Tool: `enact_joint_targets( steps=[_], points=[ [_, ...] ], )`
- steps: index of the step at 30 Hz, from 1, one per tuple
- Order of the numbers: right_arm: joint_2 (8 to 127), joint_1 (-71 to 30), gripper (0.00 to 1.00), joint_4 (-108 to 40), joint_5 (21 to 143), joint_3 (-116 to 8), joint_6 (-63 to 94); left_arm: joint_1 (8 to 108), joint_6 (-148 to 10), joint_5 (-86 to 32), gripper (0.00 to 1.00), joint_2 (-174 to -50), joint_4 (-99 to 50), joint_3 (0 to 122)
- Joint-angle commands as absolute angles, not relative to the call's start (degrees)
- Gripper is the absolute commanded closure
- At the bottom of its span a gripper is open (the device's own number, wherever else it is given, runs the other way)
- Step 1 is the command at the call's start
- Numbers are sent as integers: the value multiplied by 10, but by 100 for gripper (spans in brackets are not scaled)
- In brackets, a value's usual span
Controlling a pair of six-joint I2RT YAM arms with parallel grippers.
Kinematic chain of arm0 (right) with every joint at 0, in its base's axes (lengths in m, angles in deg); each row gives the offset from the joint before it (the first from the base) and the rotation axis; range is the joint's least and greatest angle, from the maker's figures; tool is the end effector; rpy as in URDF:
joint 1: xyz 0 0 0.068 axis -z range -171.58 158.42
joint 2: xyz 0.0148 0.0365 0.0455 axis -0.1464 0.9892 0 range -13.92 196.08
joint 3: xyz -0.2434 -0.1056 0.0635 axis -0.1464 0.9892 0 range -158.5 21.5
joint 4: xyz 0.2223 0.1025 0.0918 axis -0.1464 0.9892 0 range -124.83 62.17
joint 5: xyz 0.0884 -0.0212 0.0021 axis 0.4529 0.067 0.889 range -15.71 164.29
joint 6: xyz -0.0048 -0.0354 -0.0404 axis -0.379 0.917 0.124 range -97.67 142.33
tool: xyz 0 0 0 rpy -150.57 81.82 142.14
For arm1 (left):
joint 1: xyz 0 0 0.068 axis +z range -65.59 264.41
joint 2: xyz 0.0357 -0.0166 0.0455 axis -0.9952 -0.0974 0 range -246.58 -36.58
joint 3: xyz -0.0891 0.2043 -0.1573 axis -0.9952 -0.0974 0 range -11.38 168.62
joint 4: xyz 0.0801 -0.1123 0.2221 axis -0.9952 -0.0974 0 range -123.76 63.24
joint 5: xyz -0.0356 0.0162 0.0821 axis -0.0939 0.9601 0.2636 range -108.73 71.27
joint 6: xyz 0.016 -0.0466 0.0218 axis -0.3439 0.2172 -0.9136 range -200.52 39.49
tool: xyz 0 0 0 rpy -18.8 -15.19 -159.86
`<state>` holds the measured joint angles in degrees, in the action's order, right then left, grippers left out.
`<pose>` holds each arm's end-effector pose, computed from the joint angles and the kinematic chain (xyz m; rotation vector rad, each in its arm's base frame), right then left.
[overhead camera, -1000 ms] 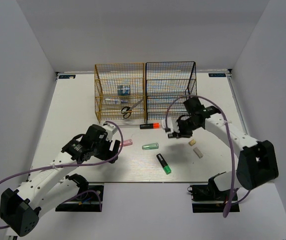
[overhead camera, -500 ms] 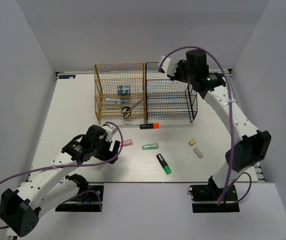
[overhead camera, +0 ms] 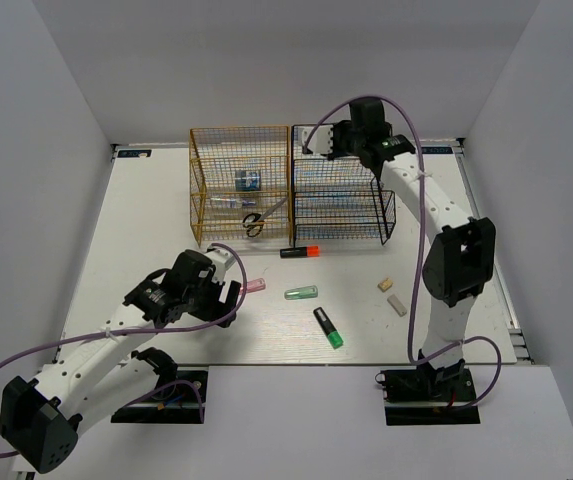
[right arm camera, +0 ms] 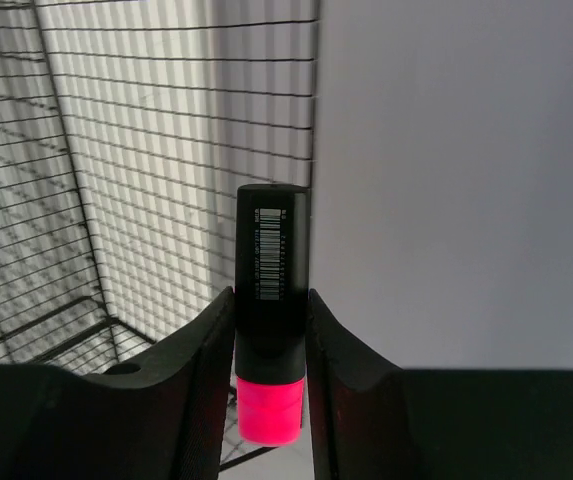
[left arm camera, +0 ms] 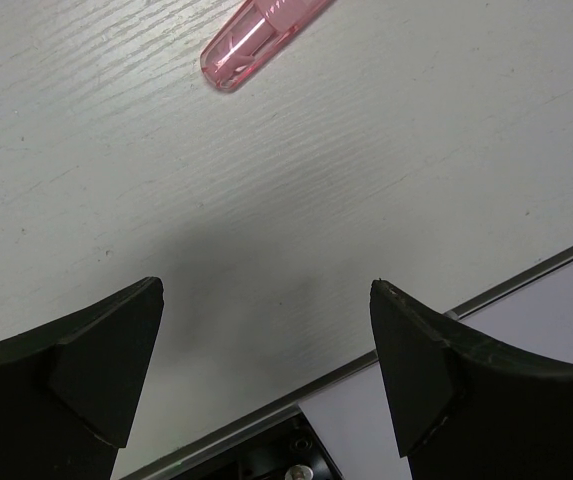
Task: Sort the stationery into containers
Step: Place the pen in the storage box.
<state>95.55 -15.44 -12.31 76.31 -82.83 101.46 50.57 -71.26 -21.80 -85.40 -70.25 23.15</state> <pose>0.4151 0.1850 0.3493 -1.6579 1.2903 -0.5565 0.1292 -0.0889 0.2172 0.5770 2.5526 -0.3429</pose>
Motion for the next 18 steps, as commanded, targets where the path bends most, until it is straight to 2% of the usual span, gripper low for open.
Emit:
enact_joint_targets(
  steps=[1, 14, 16, 18],
  points=[
    [959, -145, 100, -110, 801, -898, 1071, 508, -714, -220, 6, -849, -697, 229],
    [983, -136, 100, -47, 826, -893, 1076, 508, -715, -223, 6, -852, -698, 232],
    [989, -135, 96, -49, 824, -892, 1076, 508, -715, -223, 6, -852, -697, 231],
    [1000, -134, 87, -50, 816, -899, 1075, 508, -715, -224, 6, -854, -698, 230]
  ],
)
